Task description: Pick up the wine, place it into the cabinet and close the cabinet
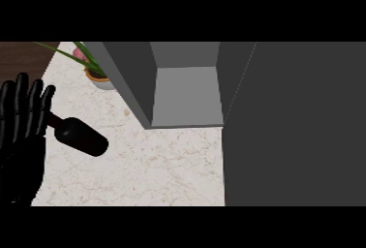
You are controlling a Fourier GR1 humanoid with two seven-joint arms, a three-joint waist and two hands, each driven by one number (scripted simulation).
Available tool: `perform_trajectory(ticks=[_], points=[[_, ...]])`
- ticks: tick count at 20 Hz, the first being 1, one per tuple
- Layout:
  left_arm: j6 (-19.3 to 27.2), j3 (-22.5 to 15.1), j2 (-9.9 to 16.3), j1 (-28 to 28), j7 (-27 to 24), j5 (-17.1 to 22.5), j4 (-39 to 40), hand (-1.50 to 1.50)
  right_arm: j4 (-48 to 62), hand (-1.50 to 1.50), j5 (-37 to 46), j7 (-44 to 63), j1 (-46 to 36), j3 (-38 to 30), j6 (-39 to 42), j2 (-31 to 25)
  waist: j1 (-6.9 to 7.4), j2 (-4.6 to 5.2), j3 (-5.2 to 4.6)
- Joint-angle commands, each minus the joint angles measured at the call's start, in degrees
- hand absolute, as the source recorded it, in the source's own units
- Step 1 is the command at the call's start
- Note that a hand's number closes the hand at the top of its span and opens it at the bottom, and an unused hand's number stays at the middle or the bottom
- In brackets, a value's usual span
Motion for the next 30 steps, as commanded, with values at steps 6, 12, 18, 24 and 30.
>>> perform_trajectory(ticks=[6,12,18,24,30], points=[[-4.92,18.37,6.14,-2.51,-3.87,15.68,7.49,-1.5,-12.08,-1.5,-1.2,-0.96,9.14,2.2,3.75,-1.02,1.09,0.71,-1.17],[2.24,17.33,2.09,-5.54,18.03,27.36,3.47,-1.5,-17.1,-1.5,-14.86,10.92,14.84,9.14,10.58,-2.16,1.1,0.41,-1.07],[6.77,18.25,4.85,-4.82,27.13,29.59,-5.04,-1.5,-28.66,-1.5,-15.49,22.23,15.0,10.45,6.28,-2.64,1.47,0.72,-1.1],[12.02,20.54,7.11,-7.65,31.88,30.35,-8.07,-1.5,-32.94,-1.5,-16.43,22.66,19.14,11.66,7.11,-3.53,0.9,0.66,-1.07],[14.02,23.02,9.9,-7.8,35.71,31.39,-10.86,-1.5,-35.83,-1.5,-14.45,24.62,19.31,14.26,5.22,-3.56,0.64,0.65,-1.1]])
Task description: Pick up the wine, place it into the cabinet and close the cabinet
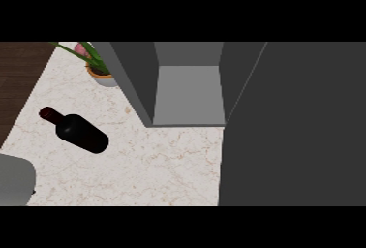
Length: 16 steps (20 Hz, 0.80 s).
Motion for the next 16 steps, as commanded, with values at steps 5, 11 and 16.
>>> perform_trajectory(ticks=[5,11,16], points=[[4.02,0.62,0.77,-0.41,3.75,-0.11,-4.75,-1.5,-15.95,-1.5,-1.13,8.71,2.16,1.44,-2.79,-1.75,-0.27,0.0,-0.01],[6.9,6.42,5.06,-1.03,8.3,2.28,-5.9,-1.5,-15.31,-1.5,0.87,9.34,0.88,4.54,-4.11,-1.54,0.23,-0.03,-0.01],[4.44,7.13,3.68,0.33,4.77,2.75,-5.83,-1.5,-15.22,-1.5,0.18,10.61,-1.43,2.29,-5.26,-2.16,0.4,0.06,-0.02]])
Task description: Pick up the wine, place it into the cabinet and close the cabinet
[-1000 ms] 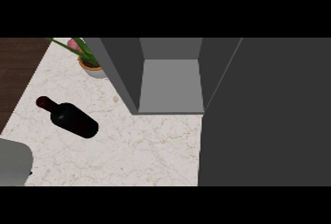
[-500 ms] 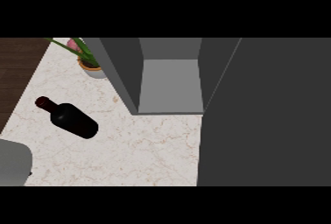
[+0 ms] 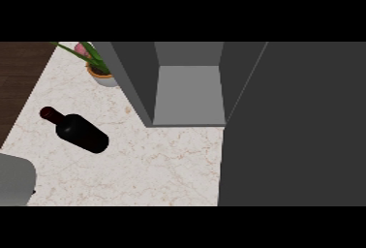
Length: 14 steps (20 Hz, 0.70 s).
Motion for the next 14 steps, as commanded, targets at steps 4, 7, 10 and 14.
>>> perform_trajectory(ticks=[4,7,10,14], points=[[-3.65,3.44,-0.79,2.75,-4.14,0.84,0.34,-1.5,-13.07,-1.5,-2.51,4.92,2.59,-1.27,-1.5,-1.08,-0.01,0.08,0.0],[-2.93,0.92,-3.14,5.79,-5.2,-3.14,-1.17,-1.5,-13.21,-1.5,-4.48,5.38,2.67,-2.64,-0.87,-1.97,-0.06,0.13,0.03],[-7.0,-0.61,-3.19,4.33,-10.03,-4.44,8.62,-1.5,-10.49,-1.5,-5.35,5.8,0.03,-4.13,-1.69,-0.89,-0.31,0.36,-0.01],[-7.97,-1.03,-3.16,5.66,-9.6,-4.54,9.38,-1.5,-11.21,-1.5,-4.15,2.33,3.45,-2.13,-0.22,-0.14,-0.43,0.16,0.05]])
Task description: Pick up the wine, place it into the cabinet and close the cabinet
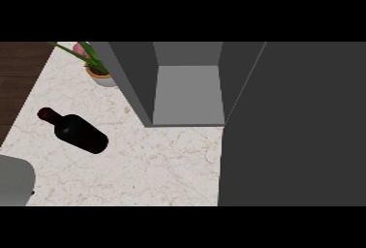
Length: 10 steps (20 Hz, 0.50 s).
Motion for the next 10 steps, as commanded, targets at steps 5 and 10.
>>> perform_trajectory(ticks=[5,10], points=[[-7.66,-0.63,-1.25,0.65,-10.11,-2.2,13.5,-1.5,-9.83,-1.5,-4.75,1.26,5.84,0.6,1.29,0.11,-0.44,0.07,0.01],[-11.92,-2.57,-3.44,-0.25,-18.39,-4.62,25.29,-1.5,-9.19,-1.5,-6.02,-0.38,6.95,-0.81,2.68,0.13,-0.66,0.13,0.0]])
